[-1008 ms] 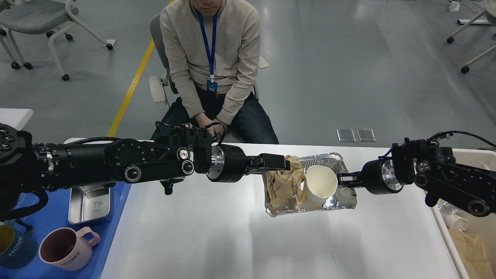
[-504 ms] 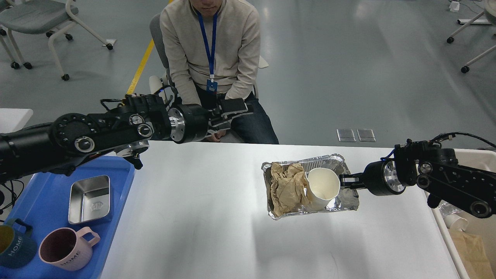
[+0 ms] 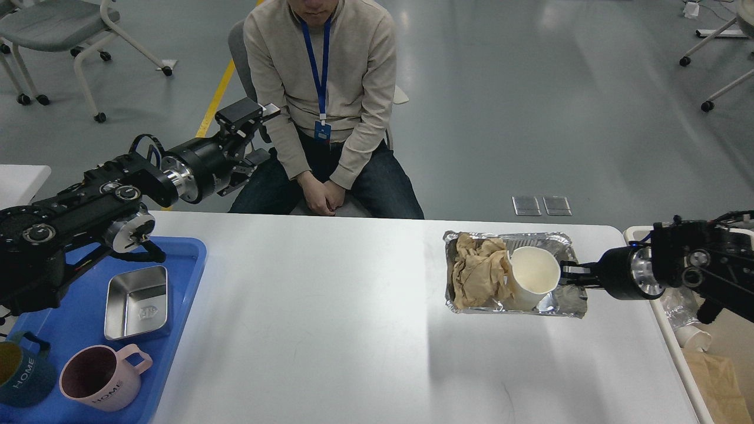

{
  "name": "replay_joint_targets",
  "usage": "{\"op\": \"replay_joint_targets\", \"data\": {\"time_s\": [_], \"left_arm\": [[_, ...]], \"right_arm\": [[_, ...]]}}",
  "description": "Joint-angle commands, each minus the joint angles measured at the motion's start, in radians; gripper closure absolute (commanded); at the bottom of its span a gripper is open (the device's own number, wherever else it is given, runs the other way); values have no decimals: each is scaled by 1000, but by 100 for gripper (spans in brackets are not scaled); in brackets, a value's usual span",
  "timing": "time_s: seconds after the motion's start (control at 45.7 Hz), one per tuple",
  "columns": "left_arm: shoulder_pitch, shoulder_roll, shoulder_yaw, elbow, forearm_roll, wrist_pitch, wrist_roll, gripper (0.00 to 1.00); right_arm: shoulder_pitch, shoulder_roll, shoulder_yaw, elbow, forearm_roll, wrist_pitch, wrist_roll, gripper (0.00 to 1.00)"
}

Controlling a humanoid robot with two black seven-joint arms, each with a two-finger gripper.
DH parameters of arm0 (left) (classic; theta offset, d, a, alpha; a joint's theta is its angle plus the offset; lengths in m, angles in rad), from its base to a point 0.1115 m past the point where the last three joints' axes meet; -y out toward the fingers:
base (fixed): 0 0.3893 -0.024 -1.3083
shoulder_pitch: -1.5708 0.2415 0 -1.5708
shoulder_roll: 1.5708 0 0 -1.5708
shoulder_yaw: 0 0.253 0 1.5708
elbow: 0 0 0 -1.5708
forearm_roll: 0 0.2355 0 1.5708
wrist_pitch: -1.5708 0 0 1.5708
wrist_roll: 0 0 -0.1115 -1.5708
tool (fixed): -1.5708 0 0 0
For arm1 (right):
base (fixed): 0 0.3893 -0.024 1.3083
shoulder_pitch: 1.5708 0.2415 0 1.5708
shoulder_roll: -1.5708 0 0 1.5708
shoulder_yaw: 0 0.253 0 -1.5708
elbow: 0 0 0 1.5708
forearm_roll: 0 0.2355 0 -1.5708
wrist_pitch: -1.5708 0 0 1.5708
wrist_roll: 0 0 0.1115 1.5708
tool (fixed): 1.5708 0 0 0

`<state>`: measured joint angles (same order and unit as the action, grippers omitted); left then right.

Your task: Tidy desktop

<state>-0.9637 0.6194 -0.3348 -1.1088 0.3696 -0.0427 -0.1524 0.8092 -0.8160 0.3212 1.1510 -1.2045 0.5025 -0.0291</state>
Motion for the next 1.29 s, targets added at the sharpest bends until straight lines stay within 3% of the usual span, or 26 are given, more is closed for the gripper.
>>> {"op": "replay_joint_targets", "data": {"time_s": [0.0,0.241,0.372,0.482,0.657,0.723,0.854,0.92,1.27], "left_arm": [[51,-4,-69,79,-75,-32,-134,4],[138,3,-112,121,-95,-180,-223,4],[190,10,-135,127,-95,-310,-227,4],[192,7,-136,204,-95,-396,-220,4],[181,-18,-213,368,-100,-391,-207,4],[191,-50,-271,394,-116,-388,-170,4],[221,-101,-340,423,-181,-353,-52,4],[249,-116,-378,437,-231,-319,-21,4],[379,-312,-676,465,-347,-256,-27,4]], "right_arm": [[-31,-94,3,4,74,-22,0,100],[-105,-226,3,-16,253,-94,0,100],[-143,-281,3,-51,339,-121,0,100],[-169,-296,-2,-119,394,-127,0,100],[-225,-289,-7,-244,490,-136,1,100],[-243,-276,-8,-303,513,-136,1,100],[-252,-241,-7,-401,540,-136,1,100],[-255,-232,-11,-433,557,-134,1,100],[-297,-137,2,-594,602,-137,1,100]]}}
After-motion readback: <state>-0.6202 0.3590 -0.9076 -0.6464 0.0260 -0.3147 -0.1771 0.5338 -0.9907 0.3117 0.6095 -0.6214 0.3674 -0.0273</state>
